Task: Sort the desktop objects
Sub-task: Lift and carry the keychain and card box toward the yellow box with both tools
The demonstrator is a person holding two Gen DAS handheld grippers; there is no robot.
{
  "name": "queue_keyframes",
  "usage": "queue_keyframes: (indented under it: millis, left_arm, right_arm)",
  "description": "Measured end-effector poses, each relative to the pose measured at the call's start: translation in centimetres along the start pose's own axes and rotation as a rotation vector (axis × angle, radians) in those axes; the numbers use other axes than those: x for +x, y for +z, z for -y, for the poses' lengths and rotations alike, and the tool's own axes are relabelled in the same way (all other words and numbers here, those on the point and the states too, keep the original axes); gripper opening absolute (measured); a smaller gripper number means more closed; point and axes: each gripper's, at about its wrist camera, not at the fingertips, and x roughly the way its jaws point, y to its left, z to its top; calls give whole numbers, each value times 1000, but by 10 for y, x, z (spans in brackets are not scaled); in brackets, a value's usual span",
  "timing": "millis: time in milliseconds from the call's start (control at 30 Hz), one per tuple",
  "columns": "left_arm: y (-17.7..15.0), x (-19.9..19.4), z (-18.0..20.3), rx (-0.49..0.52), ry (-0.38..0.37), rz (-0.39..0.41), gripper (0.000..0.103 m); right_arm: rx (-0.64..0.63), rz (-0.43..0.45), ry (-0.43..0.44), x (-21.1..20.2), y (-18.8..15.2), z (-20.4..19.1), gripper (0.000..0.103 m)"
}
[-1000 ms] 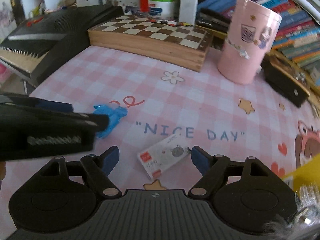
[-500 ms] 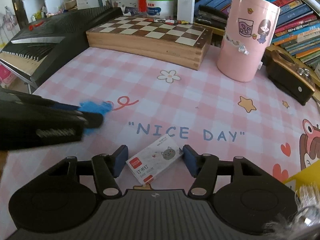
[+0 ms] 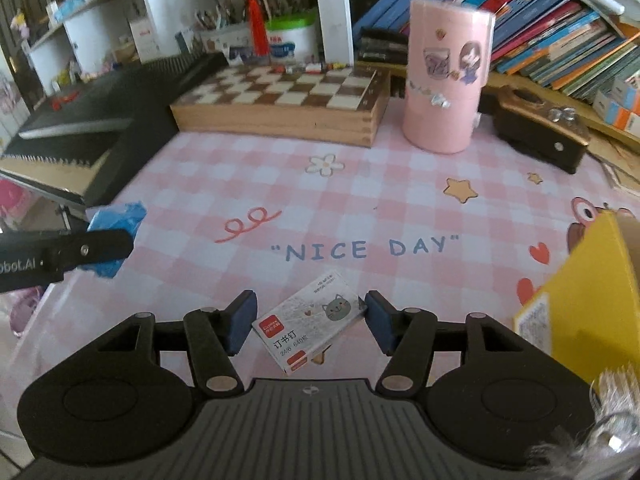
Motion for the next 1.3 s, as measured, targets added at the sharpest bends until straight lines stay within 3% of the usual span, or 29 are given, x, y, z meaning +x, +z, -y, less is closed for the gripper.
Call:
queue_keyframes:
  millis: [333, 667, 833, 1100, 1300]
  left_arm:
    - [-30, -77, 0, -38, -125, 73, 25]
    - [-84, -151, -16, -75, -147, 81, 25]
    - [-116, -173, -25, -120, -169, 43, 25]
    - [-160, -199, -3, -18, -263, -29, 25]
    - [-171, -208, 23, 71, -340, -53, 25]
  right_arm:
    - [81, 78, 32, -83, -24, -20, 57]
    - [59, 82, 72, -136, -79, -71, 57]
    - [48, 71, 78, -160, -117, -89, 57]
    - [137, 69, -12, -206, -184, -92, 57]
    - [218, 85, -89, -238, -217, -82, 57]
